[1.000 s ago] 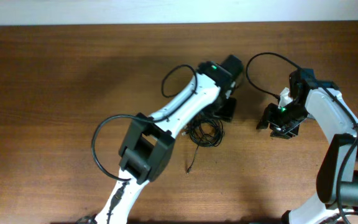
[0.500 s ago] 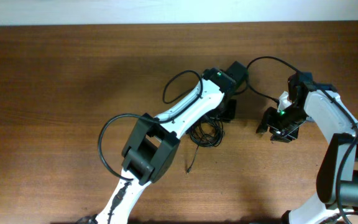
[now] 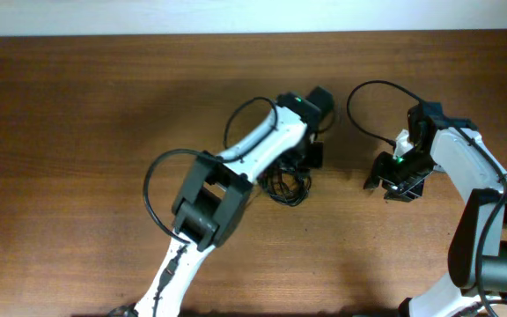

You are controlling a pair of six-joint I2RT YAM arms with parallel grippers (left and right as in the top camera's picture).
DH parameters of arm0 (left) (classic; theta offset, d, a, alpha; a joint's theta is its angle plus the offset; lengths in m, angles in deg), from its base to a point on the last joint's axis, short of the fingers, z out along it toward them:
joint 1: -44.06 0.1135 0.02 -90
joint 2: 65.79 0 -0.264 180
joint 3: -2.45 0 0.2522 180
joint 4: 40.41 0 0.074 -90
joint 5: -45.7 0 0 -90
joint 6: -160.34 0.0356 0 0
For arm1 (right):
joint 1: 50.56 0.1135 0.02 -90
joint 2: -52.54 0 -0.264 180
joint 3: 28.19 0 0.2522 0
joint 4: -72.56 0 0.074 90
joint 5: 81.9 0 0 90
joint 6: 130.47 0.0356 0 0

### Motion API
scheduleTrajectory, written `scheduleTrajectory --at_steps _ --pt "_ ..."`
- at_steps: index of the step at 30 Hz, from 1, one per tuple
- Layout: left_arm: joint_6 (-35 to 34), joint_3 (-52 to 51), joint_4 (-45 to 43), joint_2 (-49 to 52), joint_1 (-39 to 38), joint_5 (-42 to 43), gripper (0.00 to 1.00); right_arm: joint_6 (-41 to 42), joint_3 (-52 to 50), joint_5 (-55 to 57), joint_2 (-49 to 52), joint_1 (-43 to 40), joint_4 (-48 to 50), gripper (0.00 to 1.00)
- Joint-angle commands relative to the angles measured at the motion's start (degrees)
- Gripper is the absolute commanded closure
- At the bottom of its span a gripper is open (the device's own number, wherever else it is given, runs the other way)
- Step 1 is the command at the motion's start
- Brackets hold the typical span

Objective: Untangle cables

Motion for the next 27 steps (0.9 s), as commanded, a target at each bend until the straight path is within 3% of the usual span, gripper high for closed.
scheduleTrajectory --at_steps 1,3,6,10,13,17,21,25,27 --pt "14.9 1.1 0.3 1.9 6.2 29.0 1.0 -4.6 -0.4 -9.2 -0.9 -0.1 -0.4 0.48" --pt "22.7 1.1 1.0 1.9 10.0 45.2 1.0 -11.3 -0.4 -21.1 -0.9 -0.1 -1.0 0.47" --pt "28.5 1.1 1.1 1.9 13.2 59.5 1.0 -12.4 -0.4 -29.8 -0.9 -0.1 -1.0 0.43" --pt "29.9 1.1 1.2 1.9 14.0 62.9 1.0 -12.4 -0.4 -42.0 -0.9 -0.1 1.0 0.44" --pt "32.8 1.1 1.0 1.9 13.9 72.3 1.0 -12.4 -0.4 -48.0 -0.9 -0.1 1.8 0.45" --pt "32.9 1.1 1.0 1.9 14.0 72.5 1.0 -12.4 -0.4 -49.8 -0.9 -0.1 3.5 0.54" --pt "32.9 1.1 1.8 1.9 13.9 72.3 1.0 -12.4 -0.4 -54.4 -0.9 -0.1 5.7 0.55" --pt "32.9 1.1 1.8 1.9 13.3 72.4 1.0 -12.4 -0.4 -54.4 -0.9 -0.1 8.1 0.68" --pt "32.9 1.1 2.1 1.9 12.9 72.4 1.0 -12.4 -0.4 -54.3 -0.9 -0.1 9.2 0.69"
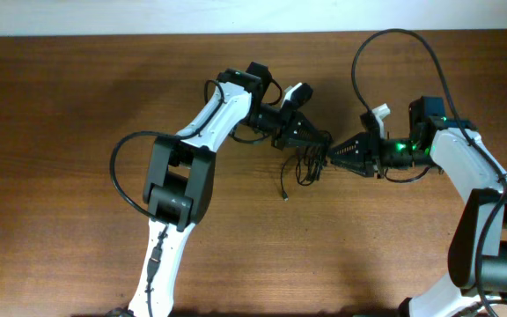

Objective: Untangle cables

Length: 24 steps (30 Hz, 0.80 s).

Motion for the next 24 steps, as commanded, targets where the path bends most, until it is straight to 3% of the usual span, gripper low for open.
scheduleTrajectory --at_steps 1,9,13,15,17,21,24 --pt "1.5 1.1 0.8 0.6 -0.9 2.4 1.0 -0.5 -0.1 -1.7 -0.9 -0.1 1.3 0.69" --pt "1.5 1.1 6.0 0.6 -1.0 2.6 1.0 -0.5 -0.2 0.9 -0.9 1.7 1.1 0.65" --pt "1.6 1.1 6.3 0.6 -0.9 2.3 1.0 -0.5 -0.2 2.8 -0.9 2.5 1.1 0.76" --pt "1.5 1.1 6.3 0.6 -0.9 1.0 1.0 -0.5 -0.2 4.7 -0.9 2.4 1.1 0.72" --pt "-0.7 1.1 6.3 0.6 -0.9 -6.0 1.0 -0.5 -0.2 9.6 -0.9 2.4 0.7 0.67" --pt "-16.0 1.1 3.5 0.6 -1.1 -32.5 1.0 -5.4 -0.2 16.2 -0.9 2.5 -0.8 0.67" --pt "-25.0 1.1 -0.1 0.6 -1.1 -39.7 1.0 -12.1 -0.2 16.6 -0.9 2.5 -3.3 0.66"
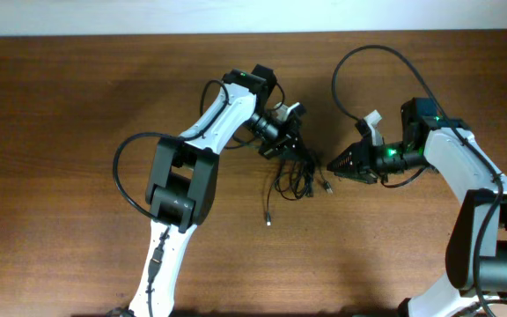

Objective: Untangle cables

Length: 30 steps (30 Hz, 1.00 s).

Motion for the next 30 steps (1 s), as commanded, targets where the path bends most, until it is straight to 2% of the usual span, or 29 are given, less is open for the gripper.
scheduleTrajectory --at_steps 1,3,13,17,21,24,27,30 --pt "-10.6 0.9 -3.3 0.6 -0.2 -10.8 1.0 -7.8 -0.2 1.7 -0.9 0.3 -2.0 0.65" --pt "-11.7 0.9 -3.3 0.6 -0.5 -11.7 1.0 -9.9 -0.2 1.7 -0.9 0.3 -3.2 0.64" --pt "-12.7 0.9 -3.6 0.6 -4.0 -10.9 1.0 -9.8 -0.2 3.5 -0.9 0.4 0.9 0.61" --pt "-12.7 0.9 -3.8 0.6 -4.0 -11.0 1.0 -9.9 -0.2 3.7 -0.9 3.7 0.4 0.61" --pt "-12.8 0.9 -3.8 0.6 -4.9 -12.6 1.0 -9.8 -0.2 13.0 -0.9 8.9 0.0 0.62" --pt "-12.8 0.9 -3.8 0.6 -6.8 -18.3 1.0 -9.2 0.5 13.4 -2.3 8.5 -3.1 0.66" --pt "-12.8 0.9 -5.7 0.8 -9.0 -19.1 1.0 -8.9 3.6 15.2 -6.8 7.4 -7.4 0.65" --pt "-15.0 0.9 -8.8 2.2 -12.0 -19.1 1.0 -2.8 3.8 24.0 -11.9 7.4 -7.8 0.65"
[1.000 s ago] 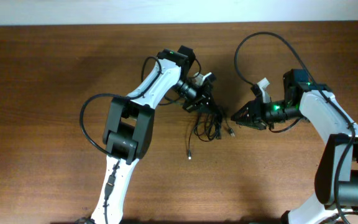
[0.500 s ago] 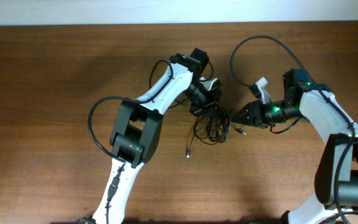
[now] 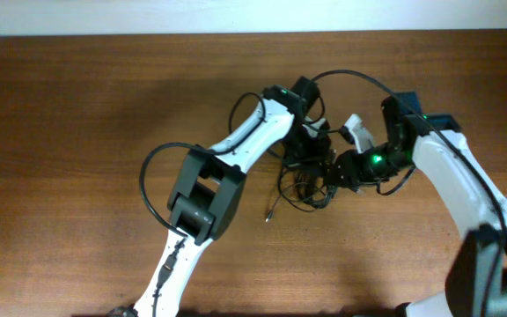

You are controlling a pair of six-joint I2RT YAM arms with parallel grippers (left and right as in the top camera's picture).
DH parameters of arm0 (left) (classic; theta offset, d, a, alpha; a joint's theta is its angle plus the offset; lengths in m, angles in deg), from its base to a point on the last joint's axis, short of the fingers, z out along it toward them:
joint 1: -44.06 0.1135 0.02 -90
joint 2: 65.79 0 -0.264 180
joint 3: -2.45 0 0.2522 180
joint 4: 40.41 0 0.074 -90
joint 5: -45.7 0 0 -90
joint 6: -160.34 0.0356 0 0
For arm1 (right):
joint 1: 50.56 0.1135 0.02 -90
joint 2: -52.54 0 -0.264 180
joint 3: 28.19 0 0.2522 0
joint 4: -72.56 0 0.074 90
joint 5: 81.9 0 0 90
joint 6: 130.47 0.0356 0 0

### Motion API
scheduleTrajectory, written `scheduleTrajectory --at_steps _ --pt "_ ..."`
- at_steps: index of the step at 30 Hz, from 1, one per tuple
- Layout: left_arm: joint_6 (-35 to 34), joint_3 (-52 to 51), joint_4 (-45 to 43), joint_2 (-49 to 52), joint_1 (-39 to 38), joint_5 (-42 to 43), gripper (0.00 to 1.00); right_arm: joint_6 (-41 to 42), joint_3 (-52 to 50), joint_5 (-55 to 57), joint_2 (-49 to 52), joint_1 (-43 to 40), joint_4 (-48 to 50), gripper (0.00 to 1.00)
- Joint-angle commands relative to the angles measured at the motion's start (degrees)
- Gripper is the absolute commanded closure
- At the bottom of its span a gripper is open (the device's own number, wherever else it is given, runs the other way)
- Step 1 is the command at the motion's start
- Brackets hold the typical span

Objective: Untangle cables

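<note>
A tangle of thin black cables (image 3: 304, 187) lies on the brown table just right of centre. One loose end with a small plug (image 3: 271, 214) trails to the lower left. My left gripper (image 3: 312, 148) is at the top of the tangle and looks shut on the cables there. My right gripper (image 3: 334, 169) reaches in from the right, with its tips at the tangle's right edge. Its fingers are dark against the cables, so their spacing is not visible.
The table (image 3: 77, 132) is bare wood. The left arm's own black cable loops out over the table (image 3: 152, 176) at the lower left. The right arm's cable arcs above both wrists (image 3: 350, 75). The back edge meets a white wall.
Both grippers have moved together. The left gripper went right and a little down with the tangle. The right gripper went left, from clear of the tangle to its right edge.
First the left gripper was over the tangle and the right one well off to the right. Then both met tip to tip at the tangle. Then they stood apart, the cables hanging under the left gripper. Now both are at the tangle again.
</note>
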Motion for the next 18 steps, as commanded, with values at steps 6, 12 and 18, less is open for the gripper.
scheduleTrajectory --at_steps 6,12,18 --pt "-0.5 2.5 -1.0 -1.0 -1.6 -2.4 0.62 3.8 1.2 8.3 -3.7 -0.2 -2.3 0.64" --pt "0.2 5.5 2.4 -4.9 4.1 -4.7 0.42 3.9 1.1 8.9 -3.7 -0.2 -3.8 0.6" --pt "2.3 5.4 5.2 -4.9 8.3 -7.1 0.55 4.8 -3.7 9.0 -3.7 -0.2 -1.7 0.6"
